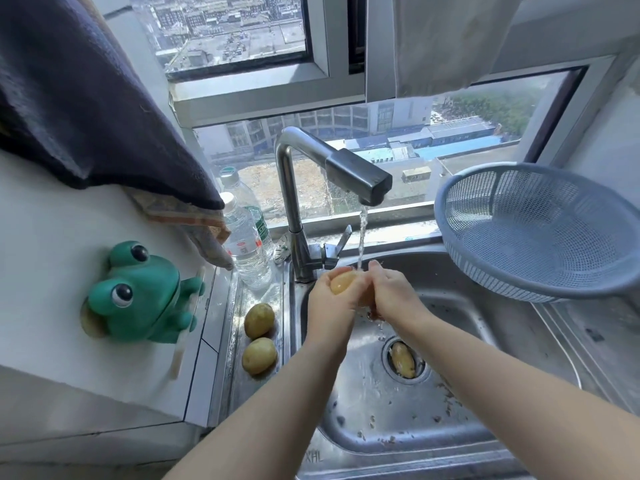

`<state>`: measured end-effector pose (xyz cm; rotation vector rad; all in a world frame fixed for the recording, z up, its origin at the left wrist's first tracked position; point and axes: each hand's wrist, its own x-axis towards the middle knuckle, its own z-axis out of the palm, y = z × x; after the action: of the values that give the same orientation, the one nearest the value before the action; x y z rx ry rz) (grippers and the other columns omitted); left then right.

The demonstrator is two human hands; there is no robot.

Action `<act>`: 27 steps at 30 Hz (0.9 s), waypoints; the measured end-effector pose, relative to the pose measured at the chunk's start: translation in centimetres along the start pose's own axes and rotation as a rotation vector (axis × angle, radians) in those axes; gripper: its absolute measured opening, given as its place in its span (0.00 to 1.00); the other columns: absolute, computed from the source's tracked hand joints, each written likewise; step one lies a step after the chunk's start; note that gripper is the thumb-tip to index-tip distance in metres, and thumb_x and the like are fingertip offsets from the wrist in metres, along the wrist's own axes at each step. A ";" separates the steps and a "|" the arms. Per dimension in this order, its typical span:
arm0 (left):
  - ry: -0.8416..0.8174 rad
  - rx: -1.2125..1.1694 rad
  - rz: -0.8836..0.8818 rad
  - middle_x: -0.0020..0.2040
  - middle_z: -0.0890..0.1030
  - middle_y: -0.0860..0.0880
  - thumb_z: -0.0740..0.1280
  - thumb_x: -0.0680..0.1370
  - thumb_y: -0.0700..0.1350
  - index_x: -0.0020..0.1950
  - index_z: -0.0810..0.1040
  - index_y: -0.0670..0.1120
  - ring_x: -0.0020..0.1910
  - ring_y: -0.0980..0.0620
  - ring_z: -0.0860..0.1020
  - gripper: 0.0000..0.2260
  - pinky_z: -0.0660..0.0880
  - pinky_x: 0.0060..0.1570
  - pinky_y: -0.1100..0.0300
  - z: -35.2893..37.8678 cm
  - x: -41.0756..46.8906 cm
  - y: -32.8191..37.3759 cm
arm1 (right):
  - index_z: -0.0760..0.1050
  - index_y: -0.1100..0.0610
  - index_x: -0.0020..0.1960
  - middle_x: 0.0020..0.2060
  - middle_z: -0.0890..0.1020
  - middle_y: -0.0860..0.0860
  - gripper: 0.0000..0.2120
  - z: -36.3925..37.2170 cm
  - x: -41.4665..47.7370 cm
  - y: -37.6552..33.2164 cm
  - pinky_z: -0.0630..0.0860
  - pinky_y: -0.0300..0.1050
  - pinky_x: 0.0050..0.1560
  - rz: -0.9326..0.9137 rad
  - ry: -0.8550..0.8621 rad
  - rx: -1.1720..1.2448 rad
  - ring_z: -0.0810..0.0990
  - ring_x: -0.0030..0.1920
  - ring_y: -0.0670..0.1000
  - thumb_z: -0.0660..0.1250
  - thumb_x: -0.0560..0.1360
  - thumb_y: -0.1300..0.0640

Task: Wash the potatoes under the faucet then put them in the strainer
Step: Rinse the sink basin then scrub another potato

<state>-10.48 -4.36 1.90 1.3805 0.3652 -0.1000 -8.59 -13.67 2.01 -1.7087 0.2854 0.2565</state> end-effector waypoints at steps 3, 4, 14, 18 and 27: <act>0.123 -0.081 -0.059 0.41 0.81 0.45 0.73 0.74 0.44 0.46 0.78 0.44 0.39 0.48 0.79 0.06 0.77 0.41 0.55 0.4 1.1 0.2 | 0.77 0.58 0.51 0.42 0.79 0.51 0.19 0.1 -1.1 0.1 0.71 0.44 0.44 -0.128 -0.070 -0.091 0.75 0.39 0.46 0.50 0.83 0.50; 0.157 -0.099 -0.078 0.38 0.81 0.45 0.71 0.75 0.45 0.44 0.79 0.43 0.38 0.48 0.78 0.06 0.75 0.39 0.56 0.6 1.4 0.2 | 0.75 0.58 0.54 0.44 0.79 0.50 0.17 0.1 -1.5 0.1 0.72 0.44 0.45 -0.168 -0.091 -0.120 0.75 0.41 0.45 0.52 0.82 0.49; 0.222 -0.485 -0.429 0.44 0.77 0.42 0.56 0.81 0.36 0.58 0.78 0.44 0.38 0.45 0.77 0.12 0.78 0.34 0.51 1.1 2.2 2.2 | 0.68 0.53 0.63 0.52 0.75 0.45 0.19 -2.3 -2.1 0.8 0.69 0.25 0.50 -0.491 -0.148 -0.338 0.75 0.50 0.40 0.69 0.74 0.57; 0.079 -0.540 -0.565 0.41 0.77 0.42 0.54 0.80 0.34 0.68 0.72 0.46 0.38 0.46 0.78 0.19 0.81 0.31 0.49 0.3 2.8 1.9 | 0.67 0.52 0.58 0.56 0.77 0.45 0.19 -3.5 -1.9 1.1 0.73 0.37 0.57 -0.630 -0.248 -0.453 0.77 0.56 0.44 0.69 0.72 0.63; -0.106 -0.302 -0.269 0.47 0.80 0.43 0.59 0.83 0.46 0.57 0.76 0.43 0.45 0.48 0.79 0.10 0.77 0.46 0.54 1.3 -0.3 0.9 | 0.69 0.56 0.66 0.56 0.77 0.52 0.27 -3.3 -1.2 1.0 0.73 0.43 0.56 -0.558 -0.146 -0.652 0.76 0.55 0.51 0.65 0.67 0.68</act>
<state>-10.22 -5.49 3.03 1.0186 0.4562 -0.3251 -10.05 -17.07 1.98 -2.3134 -0.4328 0.0539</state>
